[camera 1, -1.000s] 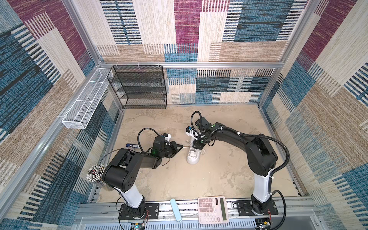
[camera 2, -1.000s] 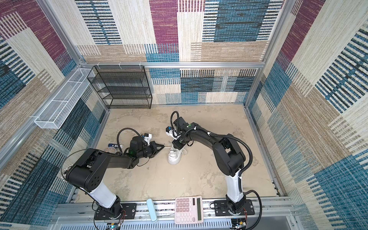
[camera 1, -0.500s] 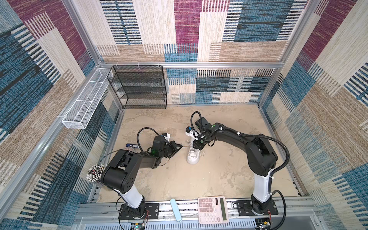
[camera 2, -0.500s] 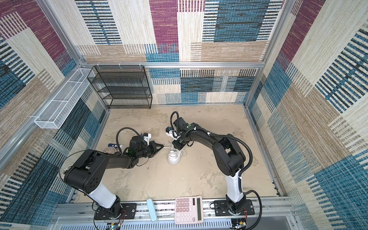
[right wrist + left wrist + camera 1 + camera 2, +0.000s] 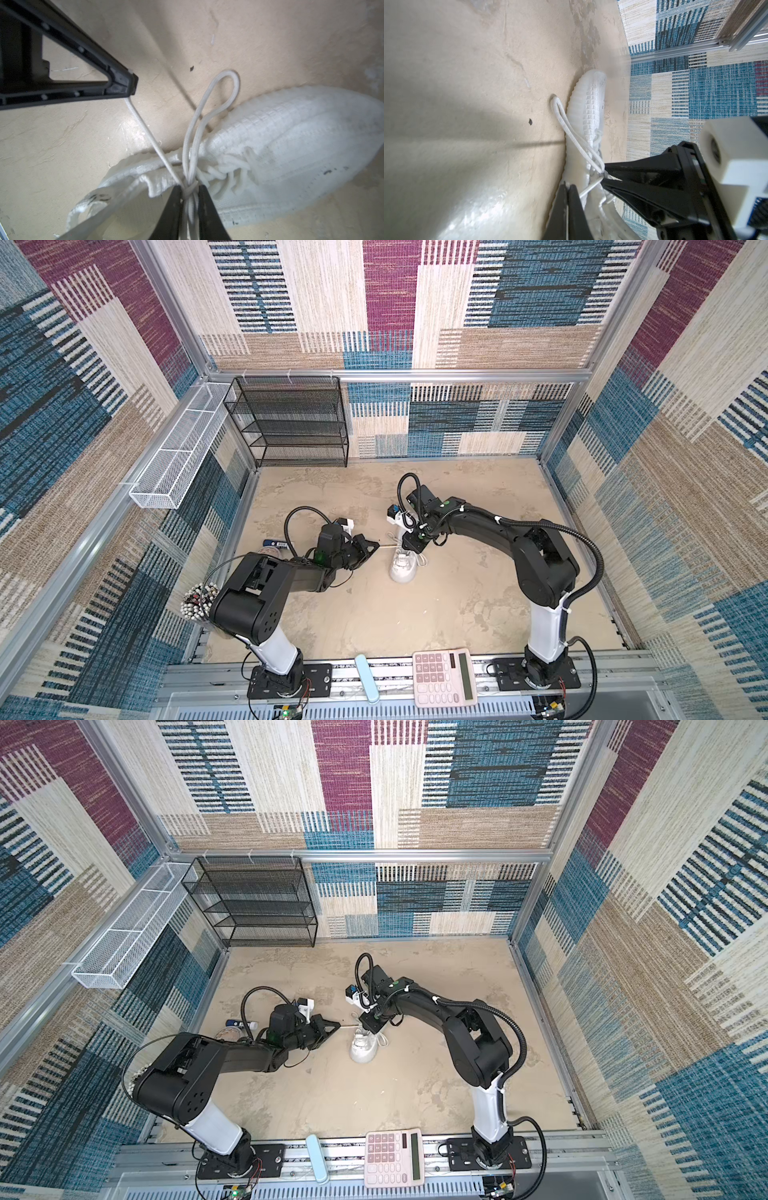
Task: Tie the shoes
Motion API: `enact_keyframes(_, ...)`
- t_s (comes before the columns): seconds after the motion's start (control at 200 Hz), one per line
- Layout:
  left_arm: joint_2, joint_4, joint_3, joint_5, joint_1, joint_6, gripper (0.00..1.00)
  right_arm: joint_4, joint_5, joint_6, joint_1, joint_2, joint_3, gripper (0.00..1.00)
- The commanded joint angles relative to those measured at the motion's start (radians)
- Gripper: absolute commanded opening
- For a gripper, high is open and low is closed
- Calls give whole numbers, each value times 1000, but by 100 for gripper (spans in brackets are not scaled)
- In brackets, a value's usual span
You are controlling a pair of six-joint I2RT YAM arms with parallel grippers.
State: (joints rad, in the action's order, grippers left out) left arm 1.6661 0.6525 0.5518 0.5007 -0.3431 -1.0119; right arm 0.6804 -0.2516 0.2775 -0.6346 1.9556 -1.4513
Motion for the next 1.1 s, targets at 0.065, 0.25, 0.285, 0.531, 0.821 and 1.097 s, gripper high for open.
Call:
enact_keyframes(0.065, 29, -22, 37, -15, -18, 28, 0, 60, 43, 2, 3, 1, -19, 21)
enact_keyframes(0.25, 34, -88, 58, -2, -26, 46, 38, 72, 23, -18, 3, -11, -65, 32)
enact_keyframes(0.285, 21, -118, 59, -14, -25, 60, 47, 78, 26, -20, 3, -12, -77, 34)
enact_keyframes(0.531, -137, -416, 101, -127, -9, 200, 75, 96, 55, -48, 14, -34, -127, 53)
enact_keyframes(0.821, -130, -545, 174, -76, -1, 276, 68, 60, 11, -103, 55, -83, -89, 54)
enact_keyframes(1.097, -10, -400, 203, -12, -20, 179, 57, 61, -5, -77, 56, -83, -69, 48)
